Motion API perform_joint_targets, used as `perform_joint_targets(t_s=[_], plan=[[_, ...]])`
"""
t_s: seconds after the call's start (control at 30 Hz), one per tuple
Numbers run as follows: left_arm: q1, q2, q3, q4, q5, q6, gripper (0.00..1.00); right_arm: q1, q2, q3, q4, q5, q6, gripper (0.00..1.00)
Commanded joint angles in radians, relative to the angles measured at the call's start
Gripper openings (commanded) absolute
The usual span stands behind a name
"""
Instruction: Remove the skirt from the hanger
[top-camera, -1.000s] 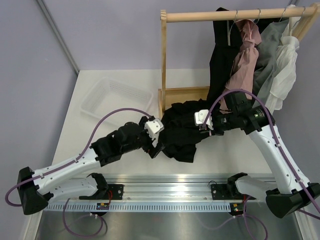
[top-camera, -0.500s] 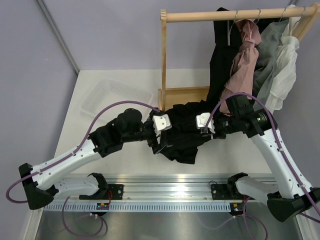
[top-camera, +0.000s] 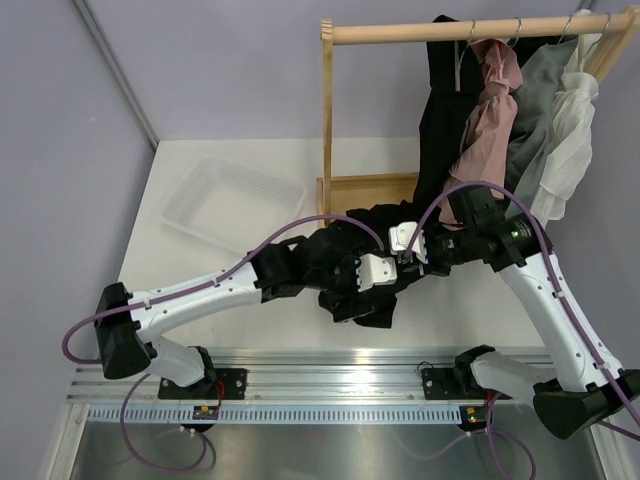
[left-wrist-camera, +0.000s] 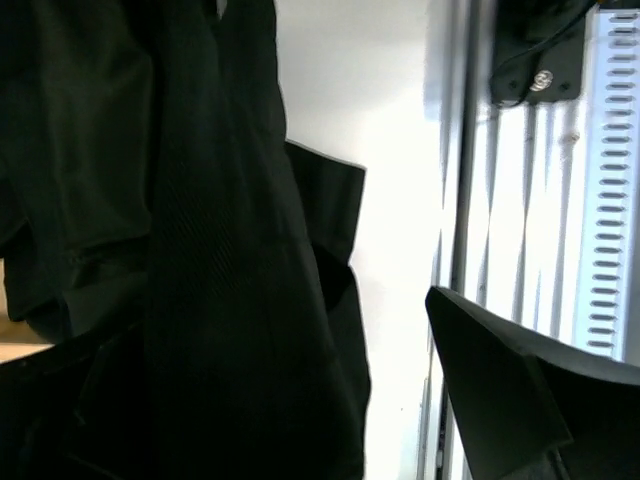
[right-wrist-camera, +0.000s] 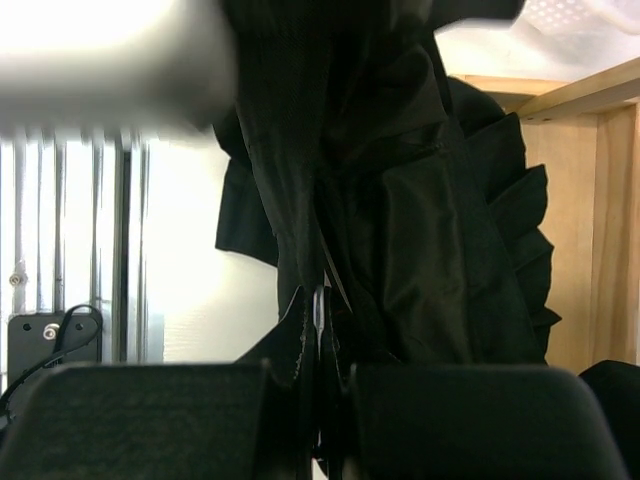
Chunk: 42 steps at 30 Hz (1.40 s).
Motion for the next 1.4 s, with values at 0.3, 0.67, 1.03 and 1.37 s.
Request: perform_joint_targets(t_s=[0.3,0.67,1.03,1.37], plan=[[0.02,-0.056,-0.201,0.323,-0.183,-0.082,0.66,0.012,-0.017,0.088,-0.001,-0.109,0.076,0.0],[0.053,-0.165,-0.284,0.484,-0.039,-0.212,0.0,0.014,-0.05,-0.01,0.044,-0.136,0.111,0.0],[0.079,-0.226,-0.356,0.487,0.07,-0.249,0.0,0.012,-0.039,-0.038,0.061,-0.179,0.142,0.0],[0.086,-0.228,-0.312,0.435,0.089,-0.182,0.65,0.014,-0.022,-0.03,0.045,-0.193,0.131,0.0]])
